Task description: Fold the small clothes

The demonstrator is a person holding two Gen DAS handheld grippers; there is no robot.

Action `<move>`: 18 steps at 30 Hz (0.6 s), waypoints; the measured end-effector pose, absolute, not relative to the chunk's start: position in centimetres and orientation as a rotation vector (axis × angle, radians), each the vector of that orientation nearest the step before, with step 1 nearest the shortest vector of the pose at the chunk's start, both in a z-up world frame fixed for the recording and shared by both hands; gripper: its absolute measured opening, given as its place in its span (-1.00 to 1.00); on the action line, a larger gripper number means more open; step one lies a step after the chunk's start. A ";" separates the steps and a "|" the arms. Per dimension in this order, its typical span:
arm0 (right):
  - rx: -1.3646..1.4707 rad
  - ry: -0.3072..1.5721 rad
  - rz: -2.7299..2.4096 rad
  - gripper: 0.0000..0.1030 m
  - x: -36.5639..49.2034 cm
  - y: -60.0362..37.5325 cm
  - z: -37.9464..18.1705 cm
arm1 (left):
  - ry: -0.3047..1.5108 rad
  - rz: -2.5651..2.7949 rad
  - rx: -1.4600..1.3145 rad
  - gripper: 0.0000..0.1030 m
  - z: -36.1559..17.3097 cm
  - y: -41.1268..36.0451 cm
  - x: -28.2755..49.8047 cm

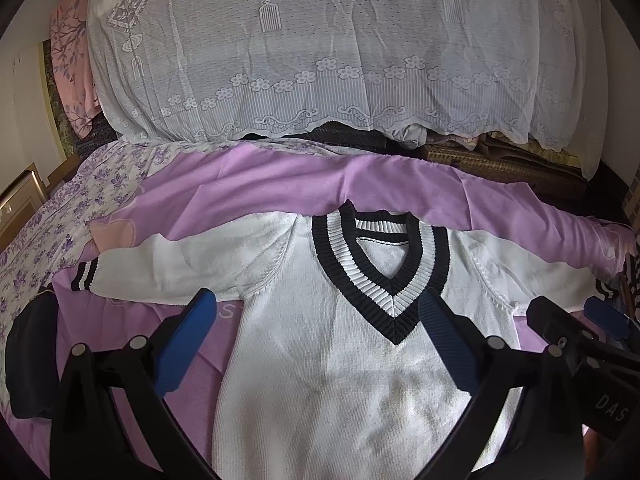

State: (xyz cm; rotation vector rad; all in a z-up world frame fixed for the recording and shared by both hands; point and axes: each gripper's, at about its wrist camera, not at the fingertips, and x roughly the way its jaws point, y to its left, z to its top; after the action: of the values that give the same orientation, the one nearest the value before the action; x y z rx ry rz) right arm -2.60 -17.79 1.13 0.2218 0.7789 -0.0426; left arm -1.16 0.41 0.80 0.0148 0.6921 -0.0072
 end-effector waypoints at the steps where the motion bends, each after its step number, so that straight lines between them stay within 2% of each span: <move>1: 0.223 0.779 -0.042 0.93 -2.6 -17.8 1.1 | 0.692 -0.008 0.015 0.91 0.8 0.4 -1.2; 18: 0.225 0.778 -0.041 0.93 -2.7 -17.7 1.0 | 0.691 -0.008 0.012 0.91 0.7 0.5 -1.2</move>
State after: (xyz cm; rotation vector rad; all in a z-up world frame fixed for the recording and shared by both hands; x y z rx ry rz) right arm -2.67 -17.74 1.04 0.2251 0.7775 -0.0408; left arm -1.25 0.48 0.68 0.0118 0.6914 -0.0081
